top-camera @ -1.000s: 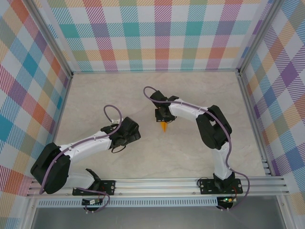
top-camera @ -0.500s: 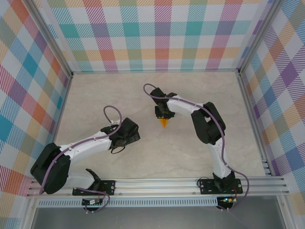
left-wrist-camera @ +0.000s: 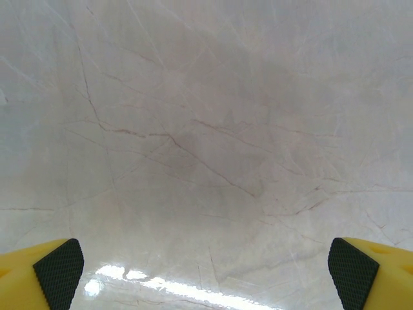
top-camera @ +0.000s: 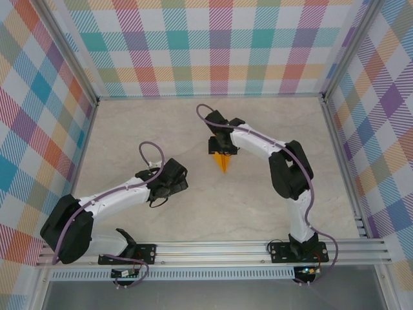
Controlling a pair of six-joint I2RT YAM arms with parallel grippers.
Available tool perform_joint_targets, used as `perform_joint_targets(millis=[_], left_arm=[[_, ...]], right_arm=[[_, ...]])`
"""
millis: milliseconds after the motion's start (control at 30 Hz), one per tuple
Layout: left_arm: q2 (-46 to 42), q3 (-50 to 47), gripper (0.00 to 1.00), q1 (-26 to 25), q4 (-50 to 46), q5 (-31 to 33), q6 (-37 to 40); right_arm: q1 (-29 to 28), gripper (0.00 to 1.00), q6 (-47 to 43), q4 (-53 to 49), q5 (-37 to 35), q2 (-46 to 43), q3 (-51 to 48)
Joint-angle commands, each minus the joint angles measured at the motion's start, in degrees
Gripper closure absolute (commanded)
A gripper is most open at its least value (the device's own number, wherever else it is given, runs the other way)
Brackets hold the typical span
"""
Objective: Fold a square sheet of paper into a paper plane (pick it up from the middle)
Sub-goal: Move the paper plane to the top-center of the table, then reset both arms
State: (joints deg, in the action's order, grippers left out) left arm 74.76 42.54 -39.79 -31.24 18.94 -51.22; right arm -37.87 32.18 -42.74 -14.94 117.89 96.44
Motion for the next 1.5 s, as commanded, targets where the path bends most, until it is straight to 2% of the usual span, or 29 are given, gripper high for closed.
perform_joint_targets(millis=[0,167,300,533,633,800,900,933,1067,1267,1467], left_arm=[[-2.2,3.0,0.00,2.0,-2.7,3.1,1.2],[-4.9,5.1,0.00,5.7,-3.6,3.8,4.5],[-8.2,5.8,0.00,9.5,-2.1,5.8,10.7],[-12.3,3.1,0.00,17.5,4.4,12.1,19.7],[-13.4,-0.8,0.00,20.7,9.8,15.5,21.1],[-15.1,-7.6,0.00,26.7,20.6,16.6,24.1],[-15.1,-13.2,0.00,28.4,32.2,15.0,32.1],[-15.0,-14.9,0.00,29.0,35.6,14.5,33.9],[-15.0,-15.6,0.00,31.2,39.7,10.0,39.3],[-10.7,-18.4,0.00,33.9,46.2,6.2,43.1],[-5.4,-21.4,0.00,36.2,57.4,-2.8,47.5]], right_arm=[[-0.1,0.26,-0.2,-1.6,0.0,-7.4,1.8],[1.4,0.14,-0.7,1.4,-1.1,-15.9,-2.8],[3.1,0.00,-2.9,6.8,-8.8,-25.5,-11.3],[13.2,0.00,-4.6,15.4,-16.6,-39.1,-29.0],[18.8,0.00,-5.3,22.9,-17.8,-44.0,-40.0],[25.6,0.00,-7.5,36.4,-17.9,-49.7,-56.4],[26.7,0.00,-12.4,43.2,-17.5,-49.8,-61.9],[27.4,0.00,-11.6,41.2,-17.3,-49.8,-61.3],[28.3,0.00,-15.6,45.1,-17.5,-50.1,-63.4],[30.4,0.00,-19.1,59.2,-16.9,-47.4,-70.8],[31.1,0.00,-25.2,72.3,-9.3,-42.2,-72.1]])
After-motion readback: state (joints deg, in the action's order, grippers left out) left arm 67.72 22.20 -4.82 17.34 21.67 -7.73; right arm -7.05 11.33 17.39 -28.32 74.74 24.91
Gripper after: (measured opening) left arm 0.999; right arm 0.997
